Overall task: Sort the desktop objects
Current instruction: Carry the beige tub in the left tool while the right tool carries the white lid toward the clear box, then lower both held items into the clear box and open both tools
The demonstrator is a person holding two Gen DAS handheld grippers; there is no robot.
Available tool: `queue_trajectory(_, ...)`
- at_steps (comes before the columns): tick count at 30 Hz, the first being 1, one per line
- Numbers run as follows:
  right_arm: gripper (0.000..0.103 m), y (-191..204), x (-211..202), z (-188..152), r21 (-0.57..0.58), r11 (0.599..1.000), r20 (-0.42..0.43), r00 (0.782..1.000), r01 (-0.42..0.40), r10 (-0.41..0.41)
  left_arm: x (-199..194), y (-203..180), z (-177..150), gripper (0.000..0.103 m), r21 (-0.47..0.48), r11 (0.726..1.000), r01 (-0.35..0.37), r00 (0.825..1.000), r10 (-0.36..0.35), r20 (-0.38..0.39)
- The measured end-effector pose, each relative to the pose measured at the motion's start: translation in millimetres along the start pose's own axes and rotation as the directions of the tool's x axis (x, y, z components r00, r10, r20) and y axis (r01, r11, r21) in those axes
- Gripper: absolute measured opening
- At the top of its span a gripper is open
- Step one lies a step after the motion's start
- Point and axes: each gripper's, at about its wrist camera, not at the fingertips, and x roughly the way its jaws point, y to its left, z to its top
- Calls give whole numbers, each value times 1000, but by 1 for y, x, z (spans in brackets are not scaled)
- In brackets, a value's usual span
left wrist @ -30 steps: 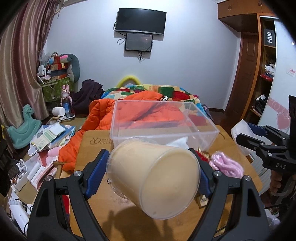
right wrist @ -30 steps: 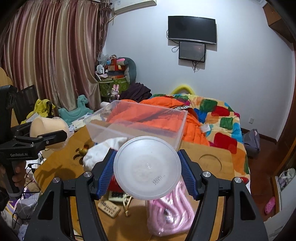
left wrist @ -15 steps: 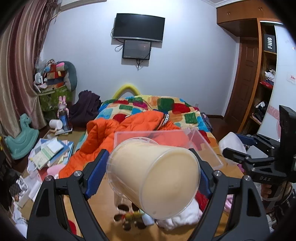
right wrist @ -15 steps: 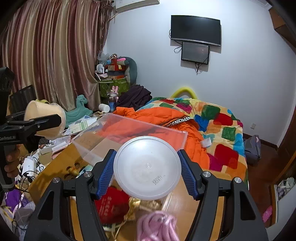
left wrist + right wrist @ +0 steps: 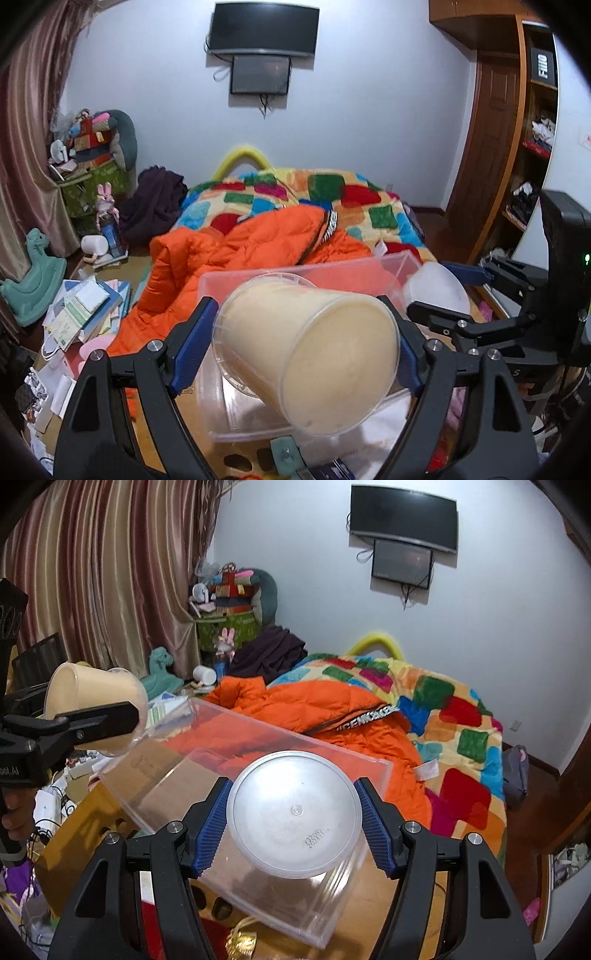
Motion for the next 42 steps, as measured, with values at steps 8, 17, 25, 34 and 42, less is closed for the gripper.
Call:
queue_trajectory(8, 63, 1, 37, 1, -47, 999, -88, 996, -20, 16, 40, -1, -11, 84, 15, 1000, 11, 994, -9, -109)
queue_trajectory(17, 63, 7, 54, -4, -96, 995, -142, 990, -25, 11, 61, -4, -18, 84, 42, 999, 20, 987, -13, -162)
queue_trajectory(25, 63, 12, 63, -7, -99, 994, -204, 979, -46, 25, 74, 0, -21, 84, 29, 999, 34, 979, -27, -204)
queue_trajectory(34, 63, 13, 63, -8, -91, 995, -195, 981, -40, 22, 72, 2, -21, 77, 30, 999, 33, 979, -26, -203)
queue_trajectory(42, 67, 19, 61, -8, -100, 995, -189, 982, -31, 12, 62, -5, -19, 77, 67, 997, 25, 984, -13, -176)
